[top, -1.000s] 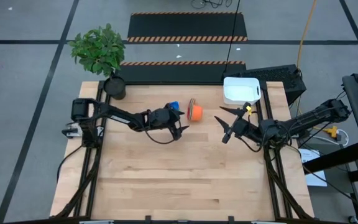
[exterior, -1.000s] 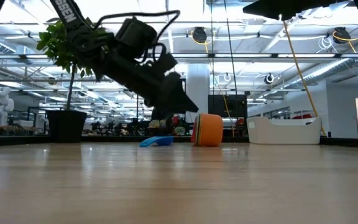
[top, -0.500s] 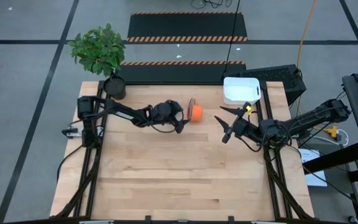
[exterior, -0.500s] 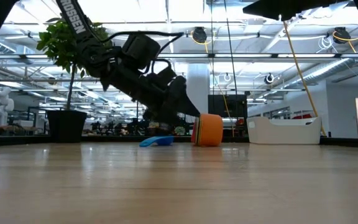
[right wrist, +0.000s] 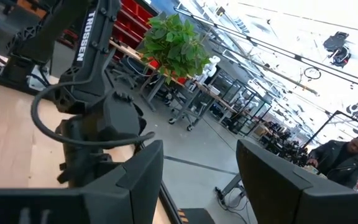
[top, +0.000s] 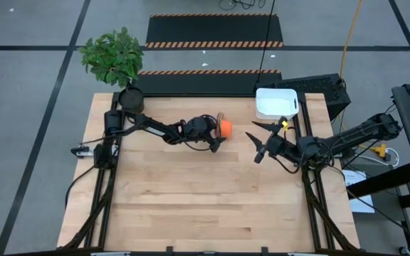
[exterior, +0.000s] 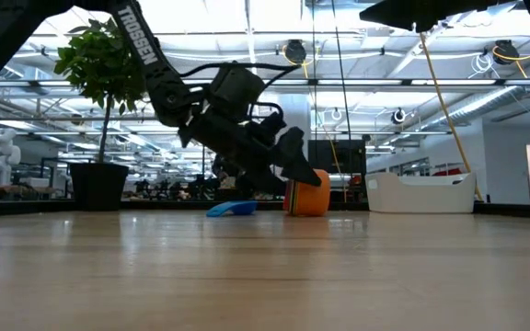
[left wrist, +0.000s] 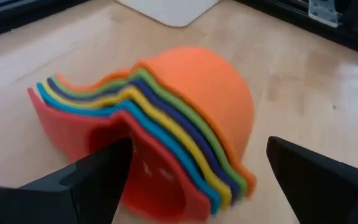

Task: Nest measuring cups in basket
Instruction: Adjust the stacked measuring cup, then stack the blue measuring cup into the red measuring cup

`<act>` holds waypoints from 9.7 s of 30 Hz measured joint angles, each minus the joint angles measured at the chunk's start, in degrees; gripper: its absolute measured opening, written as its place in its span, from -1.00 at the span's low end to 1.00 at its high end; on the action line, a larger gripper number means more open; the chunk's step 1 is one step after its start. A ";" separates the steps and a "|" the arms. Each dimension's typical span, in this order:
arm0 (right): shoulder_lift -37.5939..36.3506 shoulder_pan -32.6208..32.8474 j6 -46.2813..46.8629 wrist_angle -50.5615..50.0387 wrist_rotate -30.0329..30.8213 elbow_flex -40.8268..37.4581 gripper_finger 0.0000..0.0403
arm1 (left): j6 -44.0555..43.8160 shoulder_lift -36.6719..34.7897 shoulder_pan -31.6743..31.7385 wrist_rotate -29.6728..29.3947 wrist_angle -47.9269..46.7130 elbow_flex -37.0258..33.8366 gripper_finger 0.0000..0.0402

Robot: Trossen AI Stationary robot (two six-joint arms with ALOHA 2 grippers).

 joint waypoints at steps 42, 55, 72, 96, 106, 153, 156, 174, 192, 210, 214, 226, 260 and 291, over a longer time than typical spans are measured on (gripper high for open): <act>-0.01 0.02 -5.69 -0.68 9.11 0.00 -0.03 | 36.77 -19.14 -10.89 -16.39 -35.09 1.42 -0.49; -0.02 -0.13 -5.93 -0.69 8.94 0.00 -0.03 | 39.28 -17.15 -26.43 -24.30 -61.46 2.37 -0.49; -0.01 -0.39 -5.89 -0.64 8.91 0.00 -0.03 | 45.13 -5.14 -32.35 -35.15 -73.86 14.60 0.16; 0.00 -0.37 -4.38 -0.95 9.03 -0.02 -0.03 | 6.54 -28.25 -28.88 -40.22 -85.26 15.71 0.18; 0.00 -0.37 -4.36 -1.06 8.96 -0.02 -0.03 | 8.94 -28.46 -15.14 -43.53 -66.11 6.75 -0.15; -0.02 -0.48 -0.03 -3.20 4.17 -0.02 -0.03 | -18.81 -25.15 7.79 -7.71 -24.96 -13.92 -0.11; -0.02 -0.48 -0.02 -3.00 4.17 -0.02 -0.03 | -19.45 -22.80 8.54 -6.36 -26.85 -14.19 -0.01; -0.02 -0.48 -1.38 -3.03 4.15 -0.02 -0.03 | -17.75 -14.04 11.28 6.34 -17.56 -13.97 0.56; -0.02 -0.48 -1.43 -3.01 4.13 -0.02 -0.03 | -16.55 -13.86 9.16 7.59 -13.92 -14.14 0.00; 0.00 -0.48 -1.57 -3.03 4.12 -0.02 -0.03 | -11.68 -8.65 9.38 7.68 -4.43 -13.94 -0.80; 0.00 -0.47 -1.56 -3.00 4.13 -0.02 -0.03 | -9.69 -8.61 9.60 8.94 -4.22 -14.01 -0.87; 0.16 -1.22 8.00 1.25 4.05 -0.02 -0.03 | -9.36 -8.68 8.22 15.54 6.56 -13.99 -0.98; 29.58 -25.11 48.49 -23.04 -32.11 11.98 0.11 | 7.82 -8.76 1.12 -7.83 -36.56 7.80 -0.82; 49.34 -37.82 59.32 -13.14 -52.76 11.96 0.41 | 7.43 -8.77 2.25 -7.87 -46.07 7.82 -0.81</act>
